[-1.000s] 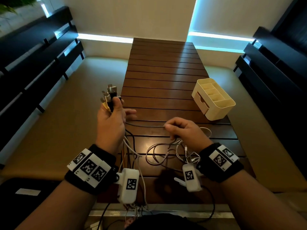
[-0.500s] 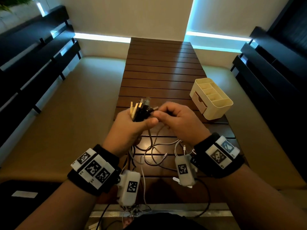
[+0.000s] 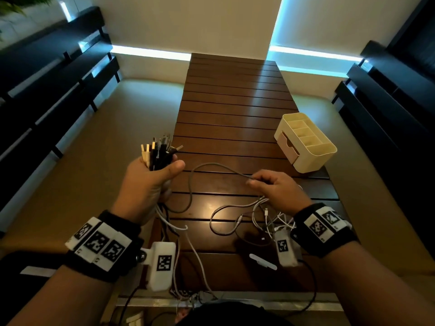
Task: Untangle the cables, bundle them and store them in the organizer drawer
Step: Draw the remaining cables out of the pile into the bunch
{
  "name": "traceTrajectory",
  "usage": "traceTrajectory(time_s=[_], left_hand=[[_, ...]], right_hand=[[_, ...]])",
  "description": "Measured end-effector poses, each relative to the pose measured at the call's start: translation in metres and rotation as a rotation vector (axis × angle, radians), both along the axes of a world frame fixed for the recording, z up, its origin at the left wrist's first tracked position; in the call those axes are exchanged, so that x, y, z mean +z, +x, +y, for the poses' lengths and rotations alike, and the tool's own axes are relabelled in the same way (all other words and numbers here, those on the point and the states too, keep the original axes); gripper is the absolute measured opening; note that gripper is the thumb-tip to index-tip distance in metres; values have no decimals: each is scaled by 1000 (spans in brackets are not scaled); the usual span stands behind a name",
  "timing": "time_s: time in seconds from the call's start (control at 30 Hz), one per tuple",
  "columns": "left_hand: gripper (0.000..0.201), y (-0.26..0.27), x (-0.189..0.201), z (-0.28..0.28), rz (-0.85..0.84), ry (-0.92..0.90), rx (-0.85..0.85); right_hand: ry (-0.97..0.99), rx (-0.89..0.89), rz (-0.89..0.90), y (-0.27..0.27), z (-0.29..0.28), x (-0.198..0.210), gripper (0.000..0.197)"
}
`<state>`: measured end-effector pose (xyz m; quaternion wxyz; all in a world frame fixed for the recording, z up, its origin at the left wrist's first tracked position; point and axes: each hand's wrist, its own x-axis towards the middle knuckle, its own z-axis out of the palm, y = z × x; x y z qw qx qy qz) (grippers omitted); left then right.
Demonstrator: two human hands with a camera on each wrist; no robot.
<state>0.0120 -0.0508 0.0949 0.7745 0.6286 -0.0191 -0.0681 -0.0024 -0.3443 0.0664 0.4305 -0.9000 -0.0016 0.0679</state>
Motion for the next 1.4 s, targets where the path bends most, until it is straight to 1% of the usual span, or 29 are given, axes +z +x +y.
traceTrajectory(time_s=[0.07,0.2,0.23,0.33,0.37,0.43,0.5,0.6,0.63,0.7,0.77,0.83,0.9,0.93,1.03,1.07,1.13,1.17,1.23,1.3,1.37,1.4], left_hand=[[26,0,1,-7,-15,19,-8],[22,-5,8,-33,-65,74,-66],[25,-7,10,-39,-70,90,-77],[42,-11,13,-49,-108,127,-124],[43,-12,14,-51,-128,122,-148],[35,-14,17,-52,-149,142,-200],[28,-15,20,-51,-171,230,-239],[13,-14,24,-43,-165,329,-259],[11,-13,25,-38,-160,346,-237],[17,-11,22,-24,-145,340,-147],[14,-10,20,-9,-80,263,-61],[9,-10,18,0,-54,278,-57],[7,-10,15,0,-80,364,-80],[7,-10,15,-1,-102,394,-73],[12,-8,17,-12,-201,415,8],[13,-8,18,-17,-230,424,18],[11,-12,21,-30,-280,470,-36],[9,-15,22,-37,-293,493,-91],[5,-18,22,-47,-279,488,-191],[11,-21,23,-50,-249,463,-247],[9,-20,26,-44,-220,447,-239],[8,-19,27,-39,-186,405,-203]], right_hand=[[-106,85,23,1,6,10,11],[-210,265,-2,1,31,39,12],[-235,315,-17,0,38,46,13],[-271,426,-64,-5,50,63,18],[-252,436,-78,-7,52,68,18],[-188,411,-120,-10,53,75,13],[-129,353,-165,-11,52,80,6],[-104,313,-161,-10,43,80,4],[-105,294,-148,-9,36,78,5],[-115,217,-132,-6,16,73,9],[-101,109,-142,-4,-4,65,12],[-36,41,-168,-5,-12,59,11],[-23,45,-168,-6,-7,55,11],[-56,66,-141,-6,-1,53,10],[-239,187,10,-5,15,49,9],[-278,226,35,-5,20,48,11],[-258,274,-1,-7,31,51,8],[-216,289,-50,-9,36,55,7],[-135,290,-177,-11,44,62,13],[-72,257,-268,-11,45,69,10],[-39,235,-264,-11,40,67,6],[-40,223,-229,-11,35,62,7]])
